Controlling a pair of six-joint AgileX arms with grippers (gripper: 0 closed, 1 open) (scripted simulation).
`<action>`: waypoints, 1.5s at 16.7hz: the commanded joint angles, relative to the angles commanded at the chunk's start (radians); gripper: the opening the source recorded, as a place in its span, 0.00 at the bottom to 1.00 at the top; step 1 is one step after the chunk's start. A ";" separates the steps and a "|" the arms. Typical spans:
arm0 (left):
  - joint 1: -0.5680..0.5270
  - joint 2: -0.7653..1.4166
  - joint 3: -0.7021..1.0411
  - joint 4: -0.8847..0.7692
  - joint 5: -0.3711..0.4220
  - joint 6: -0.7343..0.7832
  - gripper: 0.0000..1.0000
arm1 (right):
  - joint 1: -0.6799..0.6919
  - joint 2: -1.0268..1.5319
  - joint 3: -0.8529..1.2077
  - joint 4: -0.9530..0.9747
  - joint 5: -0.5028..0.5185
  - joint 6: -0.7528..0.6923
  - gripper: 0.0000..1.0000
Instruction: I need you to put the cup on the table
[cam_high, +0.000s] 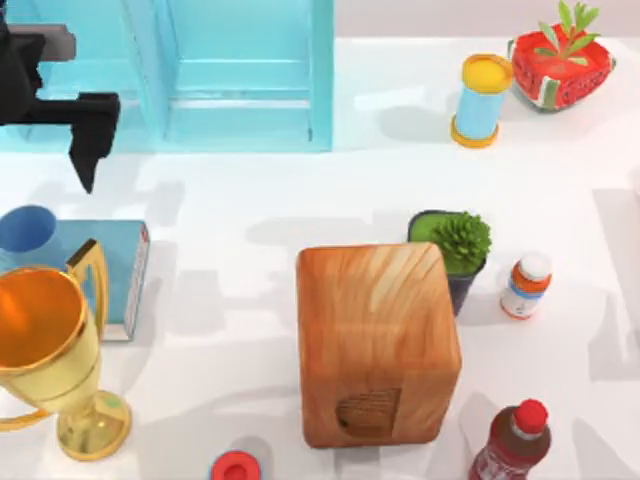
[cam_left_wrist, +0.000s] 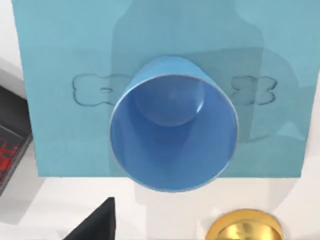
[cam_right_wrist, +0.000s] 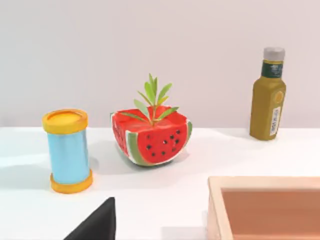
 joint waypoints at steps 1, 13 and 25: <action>0.000 0.003 -0.033 0.033 0.000 0.001 1.00 | 0.000 0.000 0.000 0.000 0.000 0.000 1.00; 0.002 0.034 -0.309 0.345 0.000 0.003 1.00 | 0.000 0.000 0.000 0.000 0.000 0.000 1.00; 0.002 0.034 -0.309 0.345 0.000 0.003 0.10 | 0.000 0.000 0.000 0.000 0.000 0.000 1.00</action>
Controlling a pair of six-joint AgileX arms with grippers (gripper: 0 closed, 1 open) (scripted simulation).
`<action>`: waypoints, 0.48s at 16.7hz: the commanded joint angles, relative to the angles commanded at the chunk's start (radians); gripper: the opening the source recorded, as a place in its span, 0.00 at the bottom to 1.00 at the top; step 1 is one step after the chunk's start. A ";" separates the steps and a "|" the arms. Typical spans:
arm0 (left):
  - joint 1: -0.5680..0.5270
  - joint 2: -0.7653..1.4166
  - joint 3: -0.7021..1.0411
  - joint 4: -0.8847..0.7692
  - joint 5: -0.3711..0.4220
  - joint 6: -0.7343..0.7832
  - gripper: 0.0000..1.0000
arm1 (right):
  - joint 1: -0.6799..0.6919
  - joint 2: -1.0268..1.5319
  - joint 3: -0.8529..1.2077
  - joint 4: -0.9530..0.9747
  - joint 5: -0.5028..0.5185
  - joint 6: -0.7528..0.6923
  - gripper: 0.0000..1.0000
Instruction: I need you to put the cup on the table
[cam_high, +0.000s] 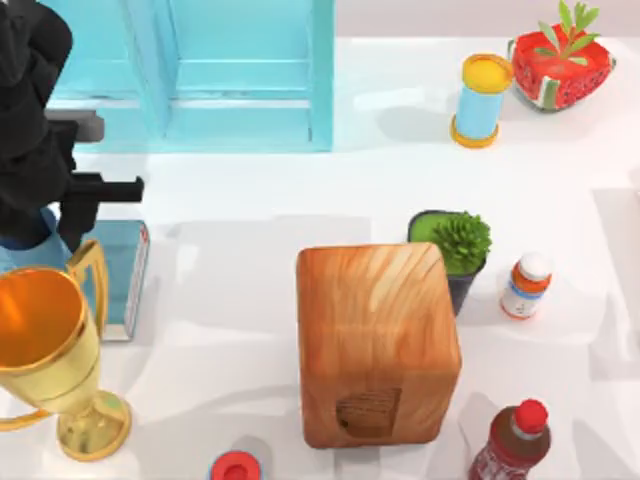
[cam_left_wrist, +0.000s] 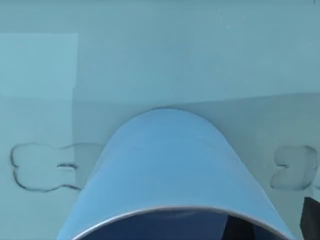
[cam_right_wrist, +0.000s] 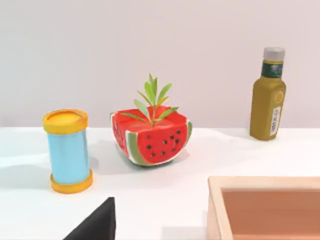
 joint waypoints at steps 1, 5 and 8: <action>0.000 0.000 0.000 0.000 0.000 0.000 0.02 | 0.000 0.000 0.000 0.000 0.000 0.000 1.00; 0.000 0.000 0.000 0.000 0.000 0.000 0.00 | 0.000 0.000 0.000 0.000 0.000 0.000 1.00; 0.000 0.000 0.000 0.000 0.000 0.000 0.00 | 0.000 0.000 0.000 0.000 0.000 0.000 1.00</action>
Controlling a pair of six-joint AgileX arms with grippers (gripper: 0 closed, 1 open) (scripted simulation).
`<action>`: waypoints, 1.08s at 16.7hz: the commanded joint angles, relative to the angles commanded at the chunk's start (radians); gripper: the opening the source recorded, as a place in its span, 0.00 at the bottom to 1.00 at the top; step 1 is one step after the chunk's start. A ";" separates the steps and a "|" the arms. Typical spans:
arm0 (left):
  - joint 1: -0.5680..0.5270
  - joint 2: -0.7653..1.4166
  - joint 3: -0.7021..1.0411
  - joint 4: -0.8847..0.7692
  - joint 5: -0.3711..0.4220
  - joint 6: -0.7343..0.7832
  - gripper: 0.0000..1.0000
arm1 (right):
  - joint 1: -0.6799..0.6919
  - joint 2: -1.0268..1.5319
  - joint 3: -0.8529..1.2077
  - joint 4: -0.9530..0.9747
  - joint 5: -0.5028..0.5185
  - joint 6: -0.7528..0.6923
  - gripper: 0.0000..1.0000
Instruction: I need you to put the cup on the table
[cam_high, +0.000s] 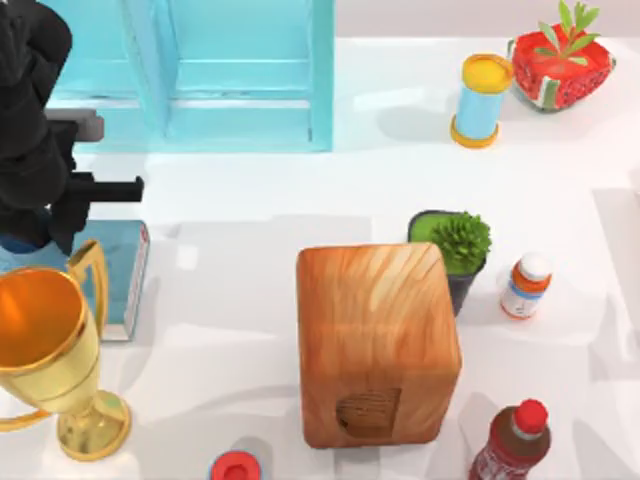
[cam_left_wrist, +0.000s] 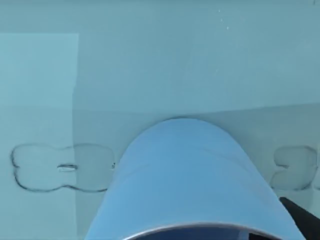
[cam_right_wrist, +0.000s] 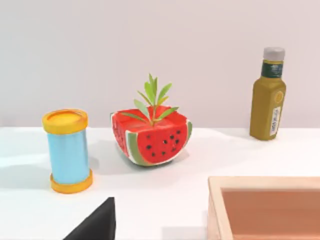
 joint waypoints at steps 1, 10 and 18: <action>0.000 0.000 0.000 0.000 0.000 0.000 0.00 | 0.000 0.000 0.000 0.000 0.000 0.000 1.00; -0.002 -0.036 0.152 -0.186 0.000 -0.001 0.00 | 0.000 0.000 0.000 0.000 0.000 0.000 1.00; -0.048 0.023 0.222 -0.225 -0.006 -0.050 0.00 | 0.000 0.000 0.000 0.000 0.000 0.000 1.00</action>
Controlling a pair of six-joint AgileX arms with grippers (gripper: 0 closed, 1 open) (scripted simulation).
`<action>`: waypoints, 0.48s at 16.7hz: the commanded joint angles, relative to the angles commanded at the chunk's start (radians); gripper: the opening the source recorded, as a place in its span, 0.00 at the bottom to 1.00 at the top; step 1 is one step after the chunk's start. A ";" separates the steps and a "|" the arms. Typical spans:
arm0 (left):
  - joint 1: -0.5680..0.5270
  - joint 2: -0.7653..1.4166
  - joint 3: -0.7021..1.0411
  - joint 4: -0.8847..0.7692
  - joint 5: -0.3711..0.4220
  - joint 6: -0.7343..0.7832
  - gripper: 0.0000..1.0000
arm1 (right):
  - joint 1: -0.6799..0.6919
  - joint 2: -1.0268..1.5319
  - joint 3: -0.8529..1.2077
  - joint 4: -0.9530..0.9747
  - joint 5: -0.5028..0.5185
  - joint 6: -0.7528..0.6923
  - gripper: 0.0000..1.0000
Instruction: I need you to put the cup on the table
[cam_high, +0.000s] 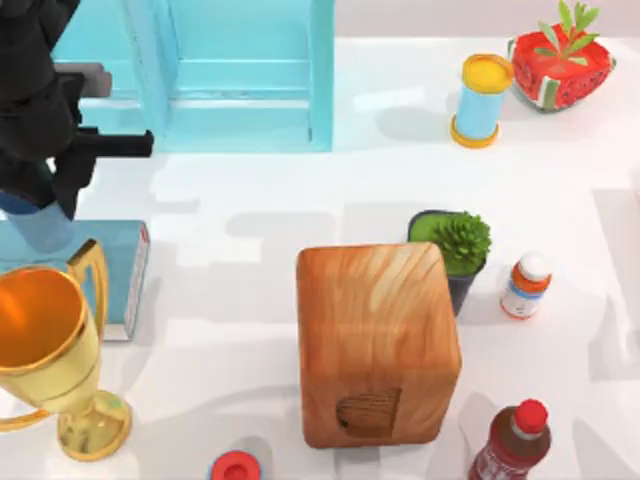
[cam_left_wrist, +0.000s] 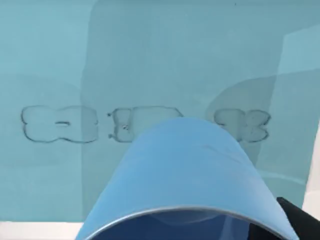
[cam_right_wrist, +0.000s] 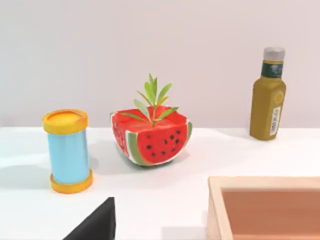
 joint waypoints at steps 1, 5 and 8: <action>-0.026 0.030 0.044 -0.021 -0.003 -0.029 0.00 | 0.000 0.000 0.000 0.000 0.000 0.000 1.00; -0.171 0.183 0.313 -0.133 -0.015 -0.176 0.00 | 0.000 0.000 0.000 0.000 0.000 0.000 1.00; -0.292 0.297 0.535 -0.218 -0.025 -0.292 0.00 | 0.000 0.000 0.000 0.000 0.000 0.000 1.00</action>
